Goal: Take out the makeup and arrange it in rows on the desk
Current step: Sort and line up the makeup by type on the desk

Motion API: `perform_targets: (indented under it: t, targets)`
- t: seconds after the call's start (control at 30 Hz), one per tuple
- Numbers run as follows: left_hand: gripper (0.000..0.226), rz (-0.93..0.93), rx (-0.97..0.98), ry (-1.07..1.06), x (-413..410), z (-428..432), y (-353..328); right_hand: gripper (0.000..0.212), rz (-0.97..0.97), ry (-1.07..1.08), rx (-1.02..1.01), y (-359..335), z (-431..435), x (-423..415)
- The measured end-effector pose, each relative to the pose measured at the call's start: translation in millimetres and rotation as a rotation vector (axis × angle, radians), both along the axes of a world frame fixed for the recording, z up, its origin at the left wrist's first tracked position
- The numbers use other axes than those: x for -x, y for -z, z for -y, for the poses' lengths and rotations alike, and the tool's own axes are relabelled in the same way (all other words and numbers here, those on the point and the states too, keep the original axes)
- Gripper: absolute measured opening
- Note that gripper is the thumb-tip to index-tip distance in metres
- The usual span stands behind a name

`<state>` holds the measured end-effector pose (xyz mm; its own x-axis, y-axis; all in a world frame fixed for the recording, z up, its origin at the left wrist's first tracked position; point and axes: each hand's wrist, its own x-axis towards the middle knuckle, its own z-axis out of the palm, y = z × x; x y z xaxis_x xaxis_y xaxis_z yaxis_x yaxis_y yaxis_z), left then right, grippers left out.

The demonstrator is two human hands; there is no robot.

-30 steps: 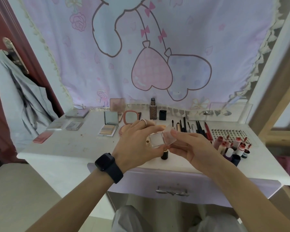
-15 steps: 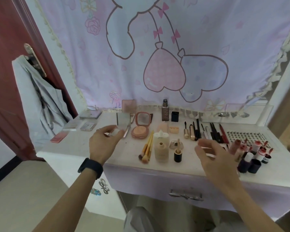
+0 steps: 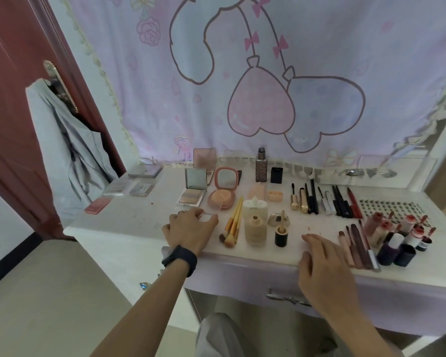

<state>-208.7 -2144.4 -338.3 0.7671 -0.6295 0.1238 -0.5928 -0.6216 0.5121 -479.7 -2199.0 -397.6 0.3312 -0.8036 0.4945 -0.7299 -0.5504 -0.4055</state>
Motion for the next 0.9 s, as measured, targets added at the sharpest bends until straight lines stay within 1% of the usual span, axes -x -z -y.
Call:
perform_targets:
  t: [0.07,0.17,0.33,0.43,0.57,0.9]
  targets:
    - [0.053,0.005,-0.035,-0.001,1.7,1.4,5.8,0.036,-0.014,-0.001,0.036,2.8,1.6,0.5]
    - [0.054,0.005,-0.036,-0.005,2.2,3.2,10.4,0.027,-0.017,0.007,0.097,7.2,3.1,0.4]
    - [0.059,0.009,-0.049,0.009,0.6,4.3,10.9,0.042,-0.025,-0.006,0.127,14.6,3.2,-1.0]
    - [0.062,0.012,-0.054,0.008,3.6,3.4,10.2,0.04,-0.026,0.005,0.128,17.5,2.5,-1.2]
    - [0.054,-0.03,-0.015,-0.006,9.0,2.4,10.4,0.04,-0.032,0.022,0.122,18.1,2.3,-1.1]
    - [0.056,0.023,-0.035,0.001,13.8,-2.0,13.2,0.039,-0.044,0.027,0.113,17.6,1.2,-0.6]
